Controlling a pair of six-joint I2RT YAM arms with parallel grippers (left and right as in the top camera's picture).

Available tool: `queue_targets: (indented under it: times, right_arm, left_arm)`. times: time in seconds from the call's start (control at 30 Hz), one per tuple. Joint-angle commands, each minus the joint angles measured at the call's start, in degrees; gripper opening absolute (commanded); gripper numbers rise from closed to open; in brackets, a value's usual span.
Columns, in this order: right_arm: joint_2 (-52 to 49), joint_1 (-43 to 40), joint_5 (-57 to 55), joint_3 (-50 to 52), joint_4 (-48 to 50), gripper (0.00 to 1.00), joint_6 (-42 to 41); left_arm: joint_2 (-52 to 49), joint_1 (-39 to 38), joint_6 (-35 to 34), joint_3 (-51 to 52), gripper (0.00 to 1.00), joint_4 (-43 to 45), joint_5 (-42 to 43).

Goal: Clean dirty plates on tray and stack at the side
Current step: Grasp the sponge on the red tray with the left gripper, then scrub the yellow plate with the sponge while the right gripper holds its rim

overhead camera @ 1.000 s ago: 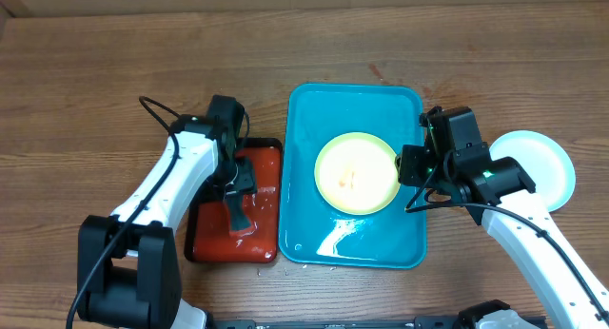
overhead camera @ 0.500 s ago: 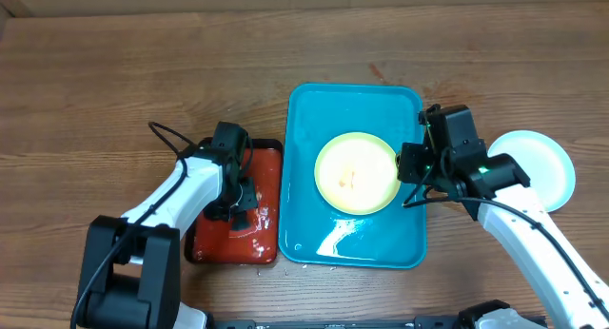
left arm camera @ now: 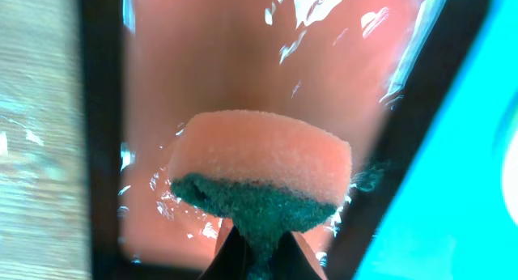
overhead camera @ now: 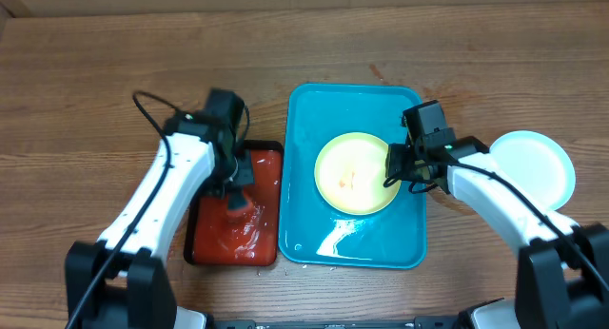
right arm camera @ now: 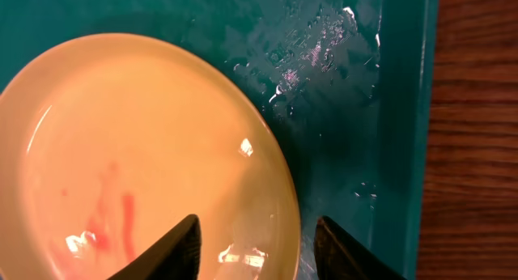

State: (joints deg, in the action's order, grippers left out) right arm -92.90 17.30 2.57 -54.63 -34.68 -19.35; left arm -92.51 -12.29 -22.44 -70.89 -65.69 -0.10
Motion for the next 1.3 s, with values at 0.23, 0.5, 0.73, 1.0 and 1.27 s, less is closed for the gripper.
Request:
queue_targets:
  times: [0.23,0.5,0.73,1.0,1.27]
  right_arm:
    - [-10.10,-0.28,2.69,-0.83,1.95,0.14,0.37]
    - [-10.08,-0.07,6.29,-0.83,-1.22,0.04,4.50]
    - [-10.08,-0.04,6.56,-0.83,-1.20,0.04,4.44]
    - [-10.08,0.00,6.54,-0.83,-1.18,0.04,4.46]
    - [-10.08,0.00,6.51,-0.83,-1.07,0.04,4.46]
  left_arm:
    - [5.81,-0.17,3.19,-15.74,0.04,-6.01,-0.13]
    - [4.02,-4.79,2.58,-14.38,0.04,2.14,7.48]
    - [-5.11,-15.32,-3.32,-11.47,0.04,15.52,8.28]
    - [-21.88,-22.10,-11.39,-11.45,0.05,24.09,8.02]
    - [-27.41,-19.28,-14.51,-11.52,0.04,19.54,0.33]
